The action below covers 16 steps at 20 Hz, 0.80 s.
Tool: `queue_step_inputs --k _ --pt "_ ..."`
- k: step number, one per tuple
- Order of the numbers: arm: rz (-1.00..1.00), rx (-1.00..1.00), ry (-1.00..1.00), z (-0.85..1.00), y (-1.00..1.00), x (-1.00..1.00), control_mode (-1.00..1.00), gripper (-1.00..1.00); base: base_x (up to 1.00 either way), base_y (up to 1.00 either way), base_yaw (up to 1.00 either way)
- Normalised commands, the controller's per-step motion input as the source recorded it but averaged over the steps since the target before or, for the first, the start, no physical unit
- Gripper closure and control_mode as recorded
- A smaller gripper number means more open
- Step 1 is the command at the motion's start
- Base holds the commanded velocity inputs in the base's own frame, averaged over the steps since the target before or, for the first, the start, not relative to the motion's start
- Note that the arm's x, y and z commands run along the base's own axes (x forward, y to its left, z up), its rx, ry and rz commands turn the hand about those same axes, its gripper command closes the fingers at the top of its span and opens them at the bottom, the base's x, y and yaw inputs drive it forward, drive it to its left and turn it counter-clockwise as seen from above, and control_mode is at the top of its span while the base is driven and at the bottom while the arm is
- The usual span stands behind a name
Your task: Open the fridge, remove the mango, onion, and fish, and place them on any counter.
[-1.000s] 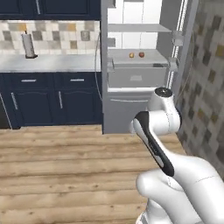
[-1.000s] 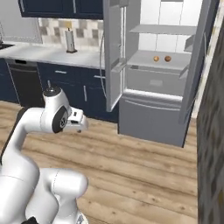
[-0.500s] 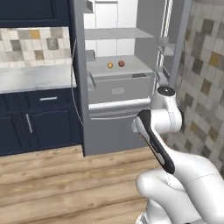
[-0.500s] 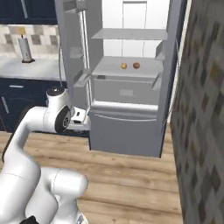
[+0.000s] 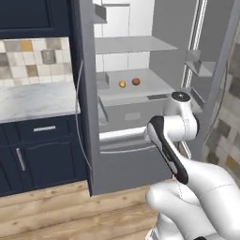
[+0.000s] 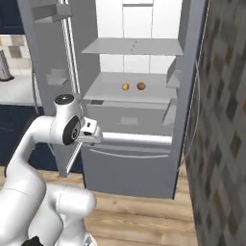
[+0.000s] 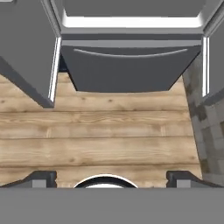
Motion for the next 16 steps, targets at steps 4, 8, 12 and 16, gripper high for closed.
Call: queue_step_inputs --k 4,8,12,16 --pt "0.00 0.00 0.00 0.00 0.00 0.00 1.00 -1.00 1.00 -0.07 0.00" --pt "0.00 0.00 0.00 0.00 0.00 0.00 1.00 -1.00 1.00 -0.33 0.12" --pt "0.00 0.00 0.00 0.00 0.00 0.00 1.00 -1.00 1.00 -0.45 0.19" --pt "0.00 0.00 0.00 0.00 0.00 0.00 1.00 -1.00 0.93 -0.32 0.21"
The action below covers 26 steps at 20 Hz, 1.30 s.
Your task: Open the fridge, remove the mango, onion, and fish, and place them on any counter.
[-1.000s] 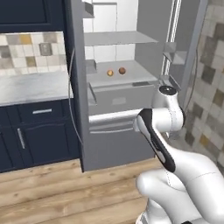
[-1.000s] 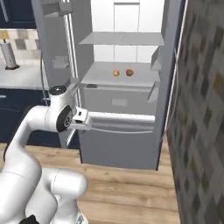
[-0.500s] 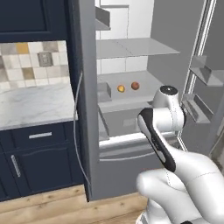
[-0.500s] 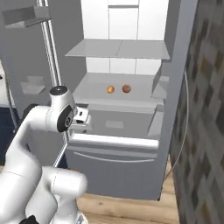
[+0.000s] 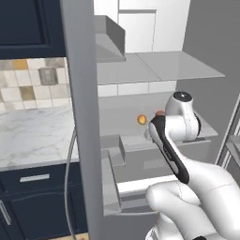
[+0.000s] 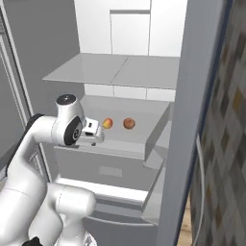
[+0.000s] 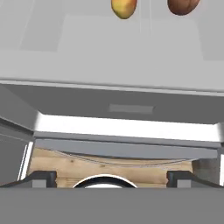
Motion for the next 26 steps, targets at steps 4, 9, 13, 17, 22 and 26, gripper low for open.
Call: queue_step_inputs --k 4,9,13,17,22,26 --pt "0.05 0.00 -0.14 0.08 0.13 0.04 -1.00 -1.00 0.00 0.00 0.00" --pt "0.00 0.00 -0.19 0.00 0.01 0.83 -1.00 -1.00 0.00 0.00 0.00" --pt "-0.03 0.00 -0.04 -0.03 0.05 1.00 -1.00 -1.00 0.00 0.00 0.00" --pt "-0.09 0.00 0.08 0.00 0.01 0.99 -1.00 -1.00 0.00 0.00 0.00" --pt "-0.08 0.00 0.09 -0.02 0.00 0.82 -1.00 -1.00 0.00 0.00 0.00" --pt "-0.03 0.00 0.02 -0.21 -0.01 0.50 -1.00 -1.00 0.00 0.00 0.00"
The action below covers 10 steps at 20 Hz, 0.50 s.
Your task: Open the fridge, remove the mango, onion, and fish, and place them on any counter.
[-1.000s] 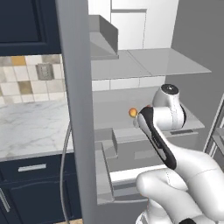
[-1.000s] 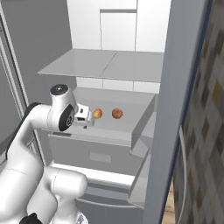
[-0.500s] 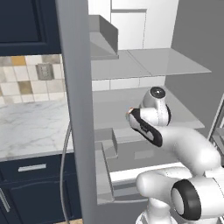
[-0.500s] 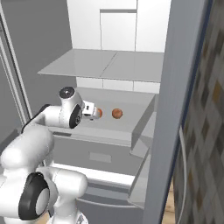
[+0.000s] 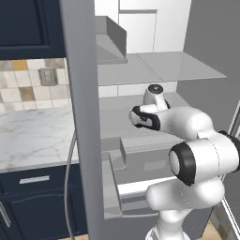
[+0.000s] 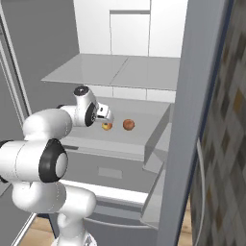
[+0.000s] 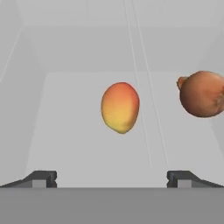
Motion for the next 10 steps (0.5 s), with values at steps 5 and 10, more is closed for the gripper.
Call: queue_step_inputs --k 5,10 --pt "-0.01 0.00 0.00 -0.47 -0.11 0.35 -1.00 -1.00 0.00 0.00 0.00" --pt "0.00 0.00 0.00 -0.27 -0.12 0.44 -1.00 -1.00 0.00 0.00 0.00"
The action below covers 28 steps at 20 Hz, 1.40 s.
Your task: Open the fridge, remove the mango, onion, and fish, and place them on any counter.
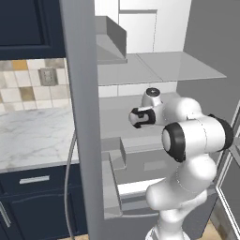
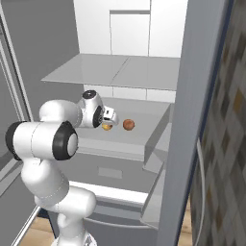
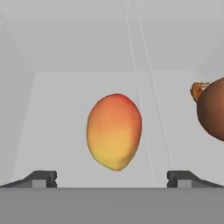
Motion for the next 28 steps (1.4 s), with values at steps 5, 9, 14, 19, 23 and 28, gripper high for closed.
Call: queue_step_inputs --k 5,9,14,19,23,28 --pt "0.00 0.00 0.01 -0.15 -0.06 0.52 -1.00 -1.00 0.00 0.00 0.00" --pt "0.00 0.00 0.01 -0.42 -0.06 -0.02 -1.00 -1.00 0.00 0.00 0.00" --pt "-0.01 0.00 0.00 -0.34 -0.02 0.14 -1.00 1.00 0.00 0.00 0.00" --pt "0.00 0.00 0.00 -0.13 0.00 0.14 -1.00 1.00 0.00 0.00 0.00" --pt "0.00 0.01 -0.14 0.33 -0.01 -0.70 -1.00 1.00 0.00 0.00 0.00" --pt "0.02 0.07 -0.23 1.00 -0.02 -1.00 -1.00 1.00 0.00 0.00 0.00"
